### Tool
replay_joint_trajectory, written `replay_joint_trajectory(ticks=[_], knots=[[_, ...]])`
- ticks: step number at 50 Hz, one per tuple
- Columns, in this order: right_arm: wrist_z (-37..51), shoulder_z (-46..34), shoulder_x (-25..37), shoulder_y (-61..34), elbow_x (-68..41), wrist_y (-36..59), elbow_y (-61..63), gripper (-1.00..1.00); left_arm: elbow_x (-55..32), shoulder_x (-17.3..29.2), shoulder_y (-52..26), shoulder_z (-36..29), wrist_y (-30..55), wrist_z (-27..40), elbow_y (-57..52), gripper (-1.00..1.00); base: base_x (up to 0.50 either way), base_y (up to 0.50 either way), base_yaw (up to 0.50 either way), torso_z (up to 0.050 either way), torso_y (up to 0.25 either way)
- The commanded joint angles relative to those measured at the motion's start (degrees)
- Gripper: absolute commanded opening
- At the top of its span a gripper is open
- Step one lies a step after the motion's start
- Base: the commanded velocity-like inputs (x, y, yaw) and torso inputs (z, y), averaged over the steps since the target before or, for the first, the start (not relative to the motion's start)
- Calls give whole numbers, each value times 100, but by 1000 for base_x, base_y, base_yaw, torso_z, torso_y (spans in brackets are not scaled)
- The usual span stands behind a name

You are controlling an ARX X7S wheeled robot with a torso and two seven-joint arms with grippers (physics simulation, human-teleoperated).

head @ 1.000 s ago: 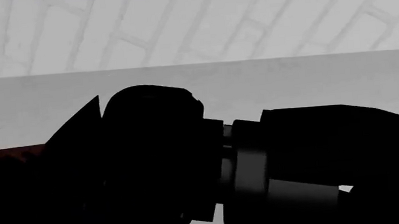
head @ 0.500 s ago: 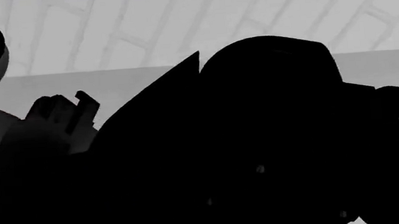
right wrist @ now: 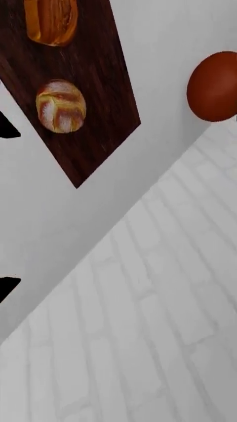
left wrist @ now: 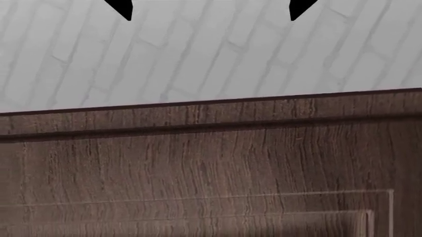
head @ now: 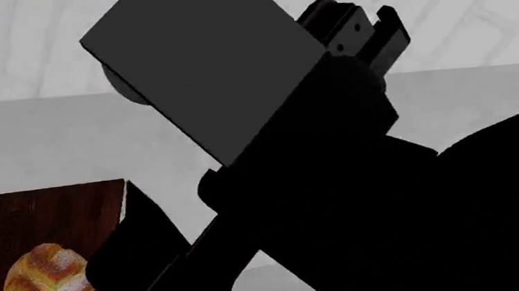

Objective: Place all breads on the cutting board.

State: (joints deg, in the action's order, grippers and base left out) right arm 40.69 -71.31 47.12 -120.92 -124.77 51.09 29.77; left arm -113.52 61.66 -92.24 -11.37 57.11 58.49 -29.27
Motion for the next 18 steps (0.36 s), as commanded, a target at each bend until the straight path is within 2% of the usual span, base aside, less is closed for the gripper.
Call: replay_joint_trajectory(ticks=[1, 7, 18], knots=[[676, 134, 1275, -214, -292, 54, 447, 100, -1, -26, -25, -15, -28, 4, -10, 100, 0, 0, 0, 0, 0], [913, 294, 1983, -148, -397, -197, 859, 100, 50, -101, -187, -95, 39, -47, 104, 100, 0, 0, 0, 0, 0], [1622, 986, 3470, -857, -1389, -180, 1633, 100, 61, -415, -432, -323, 86, -29, 168, 100, 0, 0, 0, 0, 0]])
